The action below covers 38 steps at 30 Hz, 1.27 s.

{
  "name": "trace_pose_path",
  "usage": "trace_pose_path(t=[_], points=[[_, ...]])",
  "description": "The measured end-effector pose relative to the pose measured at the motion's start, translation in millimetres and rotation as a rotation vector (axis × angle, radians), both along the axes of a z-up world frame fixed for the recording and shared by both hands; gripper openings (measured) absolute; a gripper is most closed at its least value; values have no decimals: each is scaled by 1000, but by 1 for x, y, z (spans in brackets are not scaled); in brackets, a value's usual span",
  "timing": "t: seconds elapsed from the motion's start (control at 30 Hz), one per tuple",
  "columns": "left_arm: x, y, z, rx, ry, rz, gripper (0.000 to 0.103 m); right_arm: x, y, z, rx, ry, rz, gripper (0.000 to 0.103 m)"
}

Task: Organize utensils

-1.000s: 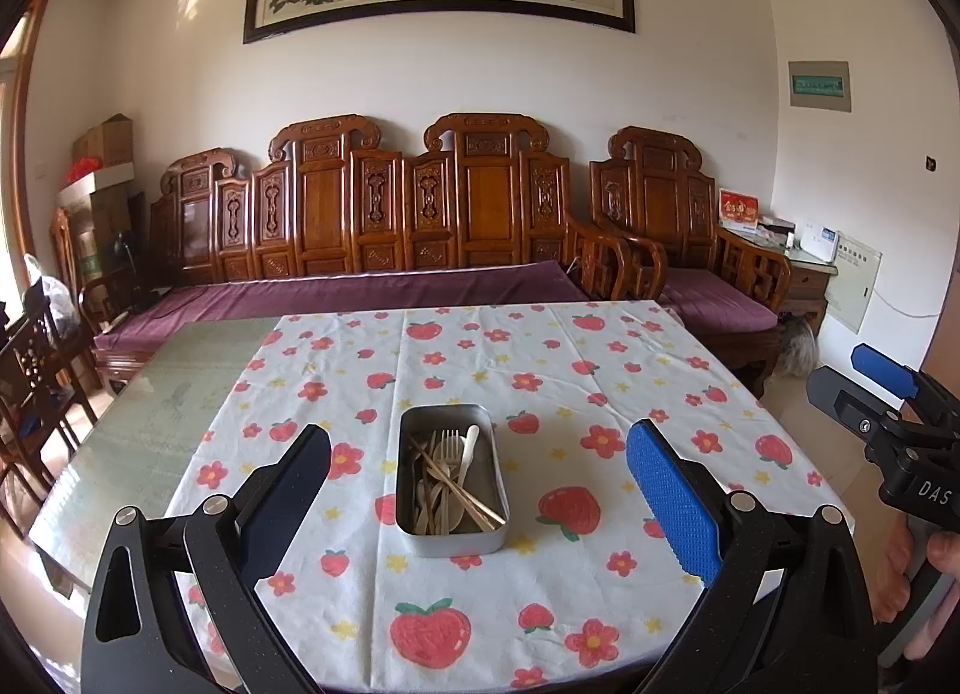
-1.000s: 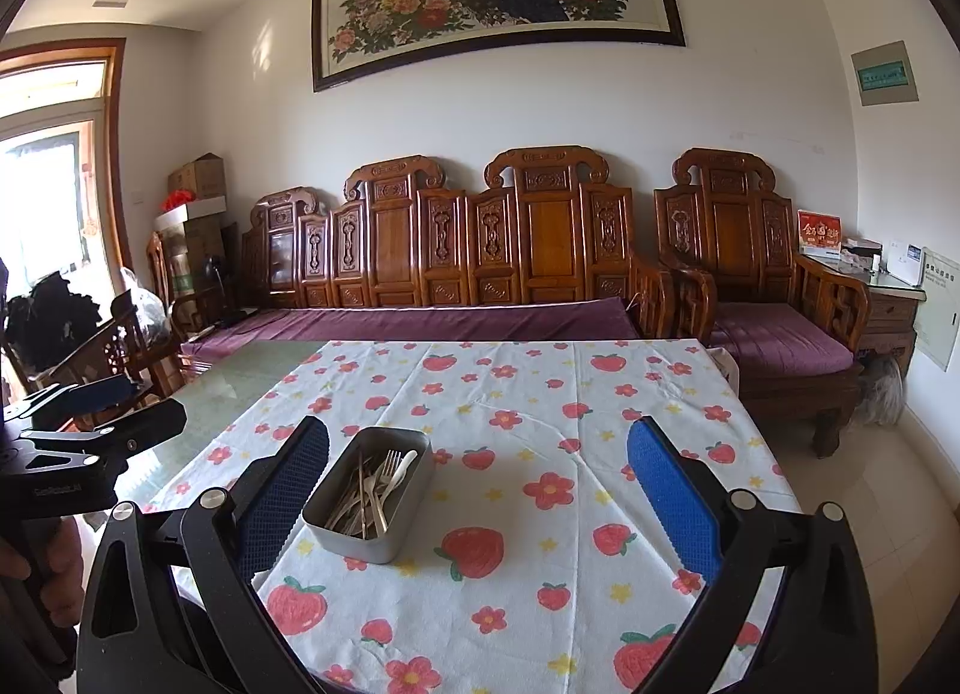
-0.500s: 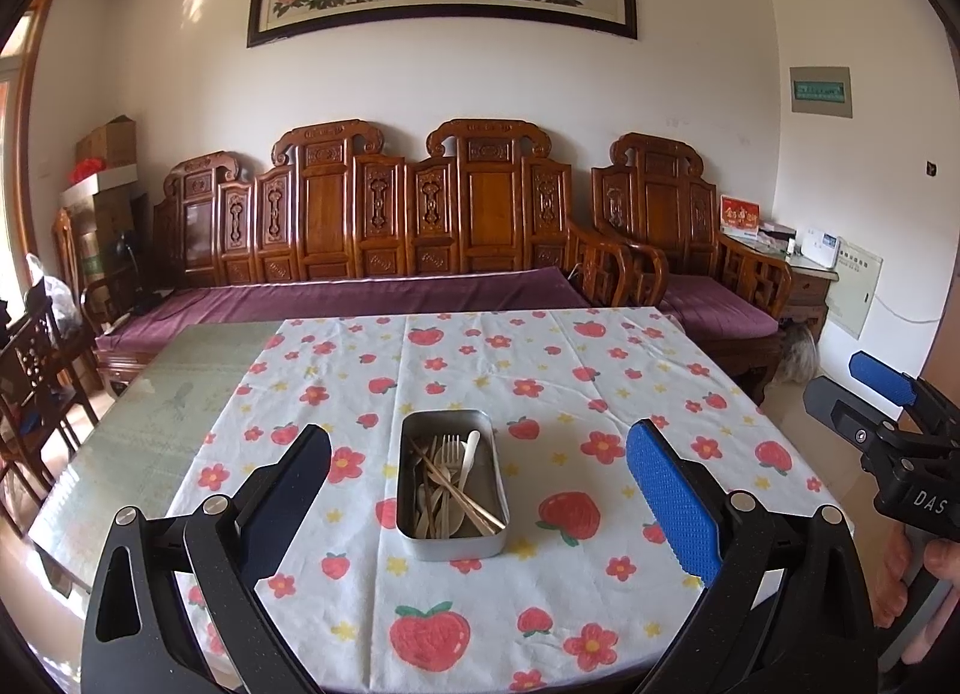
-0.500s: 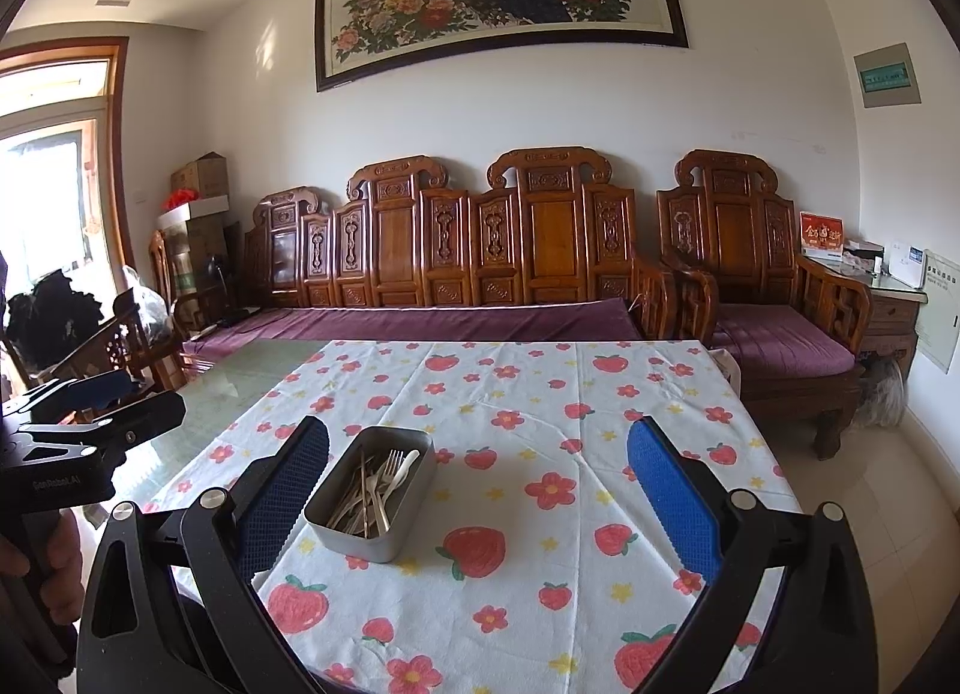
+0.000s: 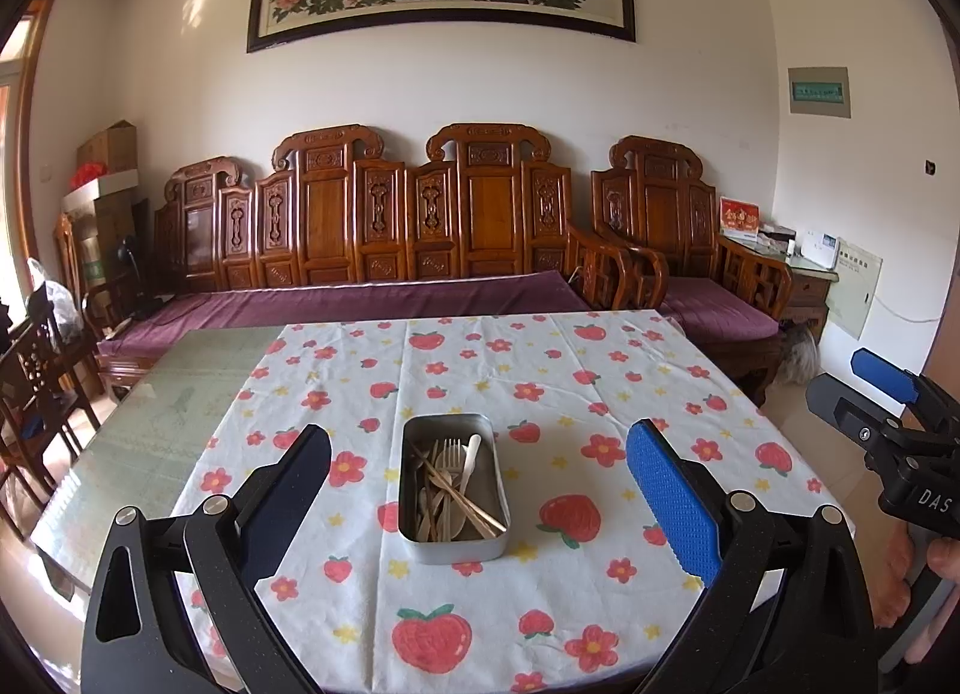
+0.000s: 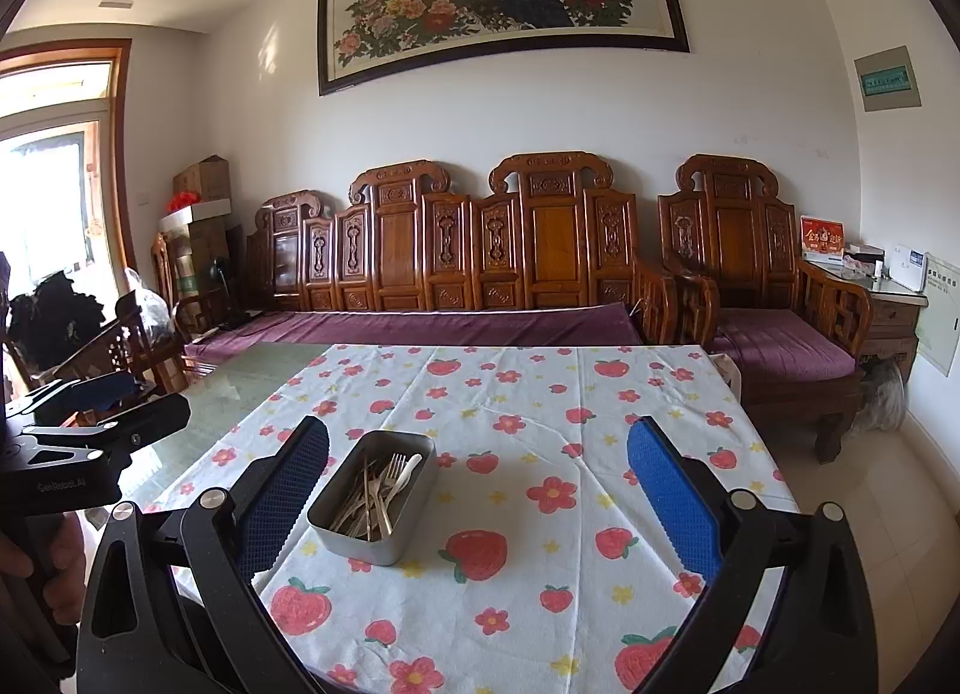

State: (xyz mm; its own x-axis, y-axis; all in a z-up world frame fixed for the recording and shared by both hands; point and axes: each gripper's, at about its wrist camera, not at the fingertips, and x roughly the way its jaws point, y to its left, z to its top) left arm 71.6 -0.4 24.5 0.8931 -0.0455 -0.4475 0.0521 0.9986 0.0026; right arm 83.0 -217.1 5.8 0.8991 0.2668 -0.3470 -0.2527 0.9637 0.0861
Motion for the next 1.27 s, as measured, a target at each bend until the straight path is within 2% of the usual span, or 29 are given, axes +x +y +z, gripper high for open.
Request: trace_pose_path(t=[1.27], points=[[-2, -1, 3, -1, -13, -4, 95, 0, 0, 0, 1, 0, 0, 100]])
